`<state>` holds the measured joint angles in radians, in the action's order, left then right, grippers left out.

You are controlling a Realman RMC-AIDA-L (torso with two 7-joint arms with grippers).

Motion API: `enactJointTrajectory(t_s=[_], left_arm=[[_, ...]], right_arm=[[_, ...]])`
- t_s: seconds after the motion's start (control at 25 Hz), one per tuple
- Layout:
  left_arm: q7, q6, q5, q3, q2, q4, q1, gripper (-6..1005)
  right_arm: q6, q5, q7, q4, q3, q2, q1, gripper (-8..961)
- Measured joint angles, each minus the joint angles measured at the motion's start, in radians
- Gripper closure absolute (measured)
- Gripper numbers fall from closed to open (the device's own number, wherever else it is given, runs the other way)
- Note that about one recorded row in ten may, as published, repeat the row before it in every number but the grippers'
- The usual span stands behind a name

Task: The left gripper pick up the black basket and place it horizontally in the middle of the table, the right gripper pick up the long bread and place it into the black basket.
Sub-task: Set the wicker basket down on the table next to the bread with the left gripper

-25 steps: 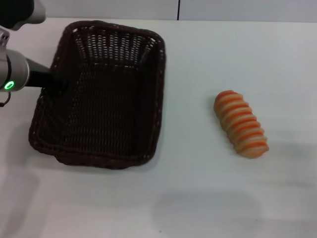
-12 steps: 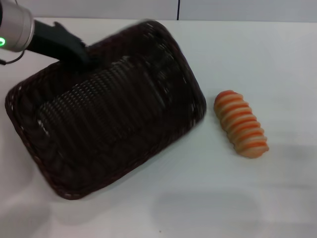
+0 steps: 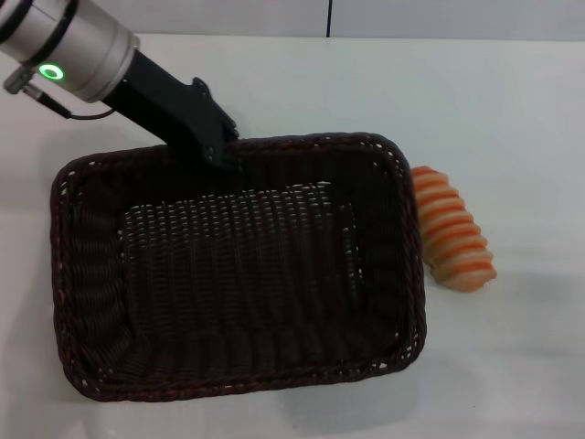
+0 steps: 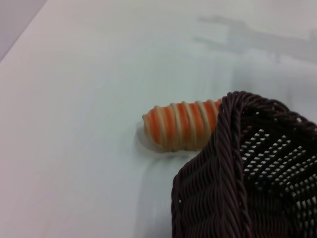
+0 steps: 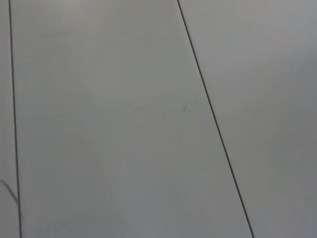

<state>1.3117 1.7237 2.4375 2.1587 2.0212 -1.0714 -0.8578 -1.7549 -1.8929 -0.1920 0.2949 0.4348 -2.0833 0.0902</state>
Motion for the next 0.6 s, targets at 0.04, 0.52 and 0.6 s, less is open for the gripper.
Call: enactJointTrajectory(t_s=[0.04,0.52,0.6], left_arm=[[0.008,-0.004,0.006,-0.003,0.002,0.006,-0.005,800],[0.003,-0.080,0.040,-0.017,0.037,-0.015,-0.013,745],[0.008,-0.085,0.029,-0.019,0.037,-0.021,-0.014,673]], right_arm=[[0.000,0.000,0.000,0.000,-0.003,0.001,0.000,202],[-0.001,0.000,-0.001,-0.002,-0.013,0.000,0.005,202],[-0.001,0.001,-0.001,-0.002,-0.013,0.000,0.005,202]])
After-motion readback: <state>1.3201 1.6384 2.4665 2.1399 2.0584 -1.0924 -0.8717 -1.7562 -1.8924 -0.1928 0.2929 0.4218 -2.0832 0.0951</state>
